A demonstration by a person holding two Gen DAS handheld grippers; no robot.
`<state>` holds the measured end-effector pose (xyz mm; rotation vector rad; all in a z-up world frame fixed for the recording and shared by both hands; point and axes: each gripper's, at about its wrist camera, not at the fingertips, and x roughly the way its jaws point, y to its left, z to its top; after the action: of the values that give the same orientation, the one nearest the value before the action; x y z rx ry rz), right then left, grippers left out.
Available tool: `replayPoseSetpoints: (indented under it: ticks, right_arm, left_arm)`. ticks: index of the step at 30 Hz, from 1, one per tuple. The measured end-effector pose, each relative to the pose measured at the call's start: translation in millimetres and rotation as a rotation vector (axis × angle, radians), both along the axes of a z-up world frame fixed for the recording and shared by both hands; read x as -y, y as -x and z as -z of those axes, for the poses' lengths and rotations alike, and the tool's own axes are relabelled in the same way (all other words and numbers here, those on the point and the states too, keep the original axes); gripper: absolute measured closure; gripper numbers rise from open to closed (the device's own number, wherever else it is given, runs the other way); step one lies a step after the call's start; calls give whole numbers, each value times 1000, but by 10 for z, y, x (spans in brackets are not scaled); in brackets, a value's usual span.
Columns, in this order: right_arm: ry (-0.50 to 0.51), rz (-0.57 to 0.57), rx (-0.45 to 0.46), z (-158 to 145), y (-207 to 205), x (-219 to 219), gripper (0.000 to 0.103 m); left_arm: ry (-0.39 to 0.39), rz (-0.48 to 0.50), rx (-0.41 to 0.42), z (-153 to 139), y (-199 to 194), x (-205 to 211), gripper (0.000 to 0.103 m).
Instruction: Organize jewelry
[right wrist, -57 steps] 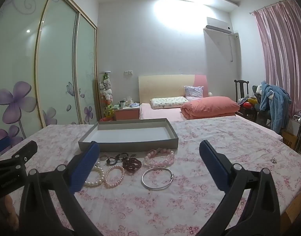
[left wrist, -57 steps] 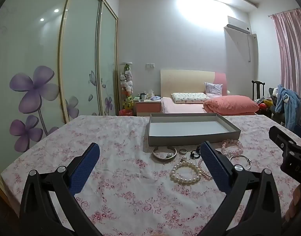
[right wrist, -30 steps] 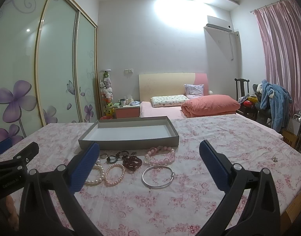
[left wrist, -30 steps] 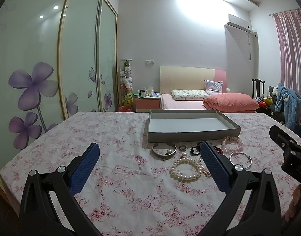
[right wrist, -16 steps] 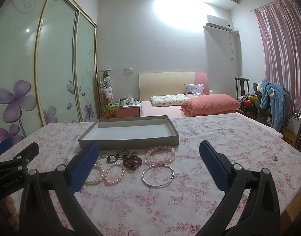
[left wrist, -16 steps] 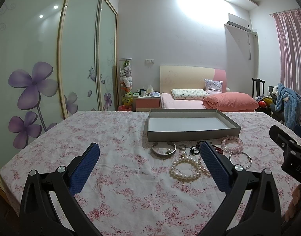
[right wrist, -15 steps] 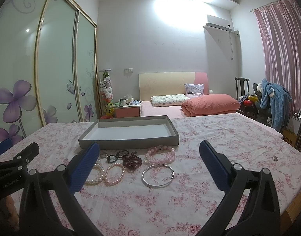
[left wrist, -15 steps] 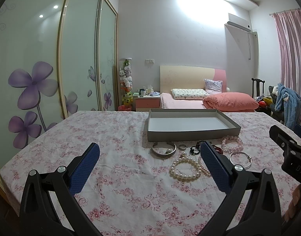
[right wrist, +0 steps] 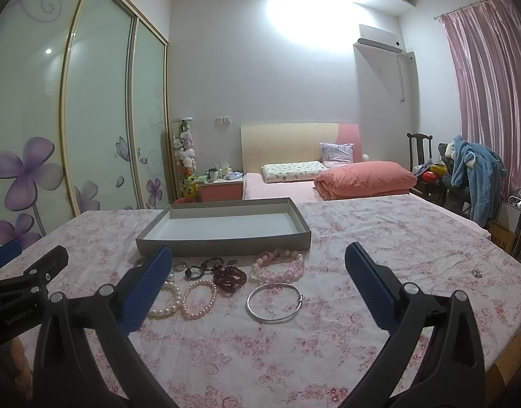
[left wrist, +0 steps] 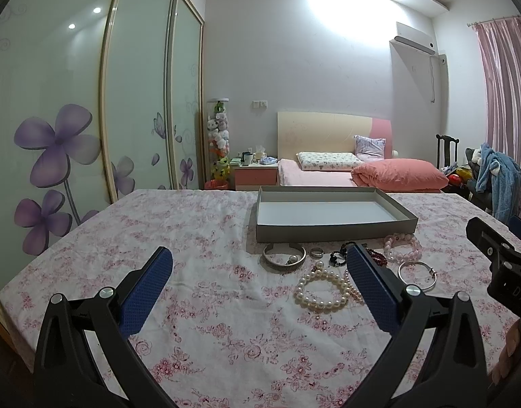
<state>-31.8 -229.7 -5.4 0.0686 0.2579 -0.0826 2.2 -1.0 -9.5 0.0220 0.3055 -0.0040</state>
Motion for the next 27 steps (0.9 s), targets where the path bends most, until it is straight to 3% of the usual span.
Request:
replayPoseSetpoints:
  ticks: [27]
  right_arm:
    - [-15,-2,-28,68,-92,17,4]
  left_arm:
    - [1,-4,-28,76,-14,11,2]
